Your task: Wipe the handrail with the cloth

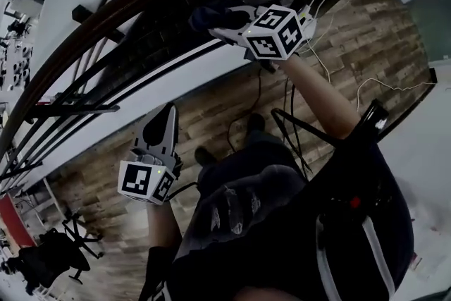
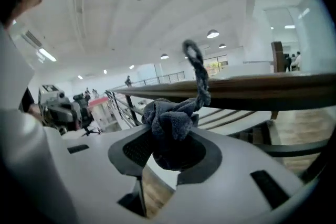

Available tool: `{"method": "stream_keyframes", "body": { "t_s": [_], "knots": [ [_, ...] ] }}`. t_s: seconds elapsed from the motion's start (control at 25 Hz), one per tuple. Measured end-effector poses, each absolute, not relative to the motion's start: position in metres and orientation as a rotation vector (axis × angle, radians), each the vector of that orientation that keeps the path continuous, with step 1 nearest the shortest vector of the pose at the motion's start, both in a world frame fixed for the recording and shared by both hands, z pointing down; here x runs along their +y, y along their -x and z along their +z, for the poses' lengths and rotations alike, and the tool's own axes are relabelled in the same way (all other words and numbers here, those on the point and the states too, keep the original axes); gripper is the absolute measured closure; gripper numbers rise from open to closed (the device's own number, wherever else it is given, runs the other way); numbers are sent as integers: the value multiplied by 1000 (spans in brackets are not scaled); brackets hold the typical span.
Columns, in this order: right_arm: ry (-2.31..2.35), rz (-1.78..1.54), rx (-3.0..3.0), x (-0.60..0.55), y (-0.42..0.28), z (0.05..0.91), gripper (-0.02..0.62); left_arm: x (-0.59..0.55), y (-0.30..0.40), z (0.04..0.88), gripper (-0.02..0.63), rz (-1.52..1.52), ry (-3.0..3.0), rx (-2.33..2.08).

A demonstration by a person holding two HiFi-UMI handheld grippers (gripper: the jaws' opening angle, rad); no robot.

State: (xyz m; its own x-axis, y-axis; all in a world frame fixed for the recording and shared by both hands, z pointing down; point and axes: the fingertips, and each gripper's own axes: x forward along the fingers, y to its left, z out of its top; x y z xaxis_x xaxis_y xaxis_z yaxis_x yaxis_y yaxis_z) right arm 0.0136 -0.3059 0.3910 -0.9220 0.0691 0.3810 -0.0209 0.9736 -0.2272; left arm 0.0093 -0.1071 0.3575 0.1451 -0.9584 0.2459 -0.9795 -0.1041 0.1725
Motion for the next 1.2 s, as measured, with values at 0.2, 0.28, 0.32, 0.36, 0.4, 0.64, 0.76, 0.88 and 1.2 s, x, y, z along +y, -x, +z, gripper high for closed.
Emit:
{"method": "stream_keyframes", "body": {
  "t_s": [0.2, 0.28, 0.32, 0.36, 0.4, 0.64, 0.76, 0.88, 1.2],
  "knots": [
    [-30, 458, -2738, -226, 24, 377, 486, -17, 63, 334, 600, 34, -2167, -1932],
    [-15, 490, -2764, -193, 46, 359, 486, 16, 94, 330, 600, 25, -2147, -1992],
    [-2, 501, -2775, -176, 56, 352, 486, 30, 105, 331, 600, 26, -2137, -2014],
    [14, 519, -2787, -159, 63, 345, 486, 41, 112, 332, 600, 22, -2129, -2021],
    [34, 545, -2801, -143, 69, 338, 486, 50, 115, 333, 600, 9, -2127, -2015],
    [305, 847, -2878, -65, 71, 295, 486, 72, 104, 324, 600, -23, -2187, -1938],
    [456, 951, -2872, -41, 54, 286, 486, 74, 90, 316, 600, 22, -2220, -1932],
    [553, 1015, -2888, -31, 30, 280, 486, 73, 68, 314, 600, 61, -2232, -1924],
    [596, 1087, -2972, -37, -80, 271, 488, 53, -34, 311, 600, 82, -2243, -1870]
  ]
}}
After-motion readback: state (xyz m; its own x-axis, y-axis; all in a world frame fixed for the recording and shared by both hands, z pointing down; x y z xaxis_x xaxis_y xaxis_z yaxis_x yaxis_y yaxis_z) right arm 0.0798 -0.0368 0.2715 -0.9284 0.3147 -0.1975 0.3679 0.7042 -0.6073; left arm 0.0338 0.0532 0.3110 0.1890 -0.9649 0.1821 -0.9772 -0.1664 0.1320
